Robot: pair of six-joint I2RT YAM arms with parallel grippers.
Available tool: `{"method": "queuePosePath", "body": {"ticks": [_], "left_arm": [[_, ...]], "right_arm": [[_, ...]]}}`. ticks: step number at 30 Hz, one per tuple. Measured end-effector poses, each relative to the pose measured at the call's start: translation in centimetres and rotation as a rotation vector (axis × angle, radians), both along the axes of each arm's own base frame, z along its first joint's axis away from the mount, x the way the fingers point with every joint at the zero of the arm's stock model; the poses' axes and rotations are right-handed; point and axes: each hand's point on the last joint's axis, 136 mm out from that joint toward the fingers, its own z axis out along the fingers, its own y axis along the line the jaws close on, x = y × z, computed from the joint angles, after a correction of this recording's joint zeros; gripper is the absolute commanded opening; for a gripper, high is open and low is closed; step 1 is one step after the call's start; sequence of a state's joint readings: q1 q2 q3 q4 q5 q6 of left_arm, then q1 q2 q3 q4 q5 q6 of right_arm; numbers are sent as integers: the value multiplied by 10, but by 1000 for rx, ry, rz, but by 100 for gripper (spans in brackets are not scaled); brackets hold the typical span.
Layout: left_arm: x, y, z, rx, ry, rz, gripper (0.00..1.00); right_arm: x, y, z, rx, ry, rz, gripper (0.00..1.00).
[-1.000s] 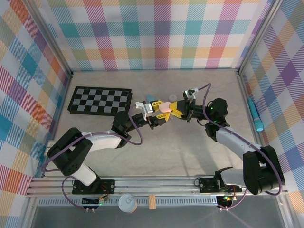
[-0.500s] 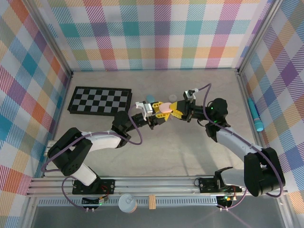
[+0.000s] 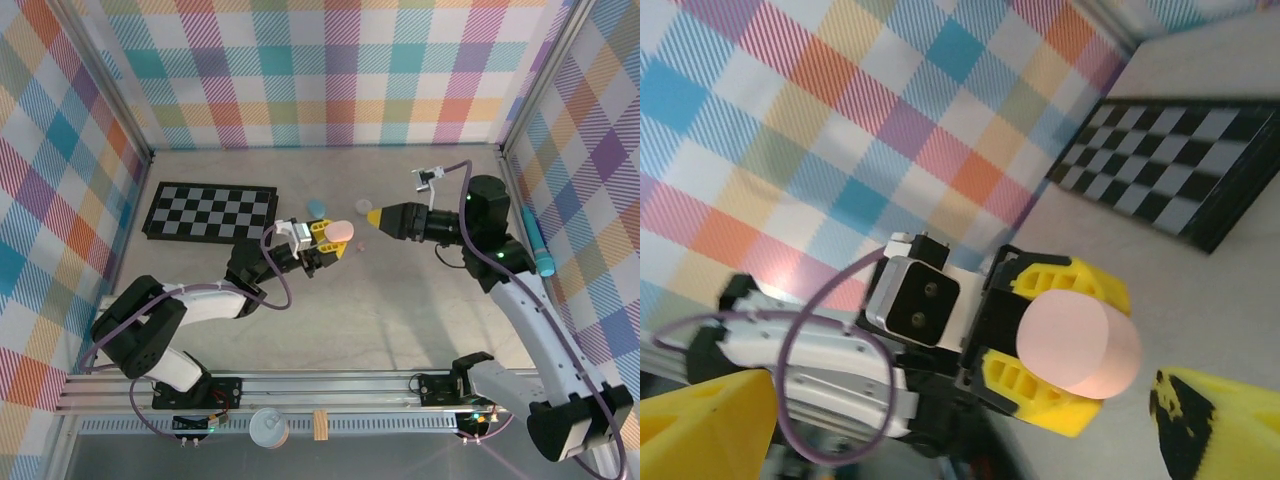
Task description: Insert the wireless bluetooth earbuds into the charging case
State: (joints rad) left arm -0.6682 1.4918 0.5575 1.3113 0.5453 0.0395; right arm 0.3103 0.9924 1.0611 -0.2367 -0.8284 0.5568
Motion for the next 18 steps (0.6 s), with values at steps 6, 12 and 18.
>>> {"method": "queuePosePath", "body": {"ticks": [6, 12, 18], "left_arm": [[-9, 9, -3, 6, 12, -4, 32], [-20, 9, -5, 30, 20, -52, 32], [-27, 8, -5, 41, 31, -91, 32]], "right_arm": [[-25, 3, 0, -228, -389, 78, 99], [-42, 22, -18, -380, -741, 245, 99], [-26, 43, -45, -487, -865, 359, 99]]}}
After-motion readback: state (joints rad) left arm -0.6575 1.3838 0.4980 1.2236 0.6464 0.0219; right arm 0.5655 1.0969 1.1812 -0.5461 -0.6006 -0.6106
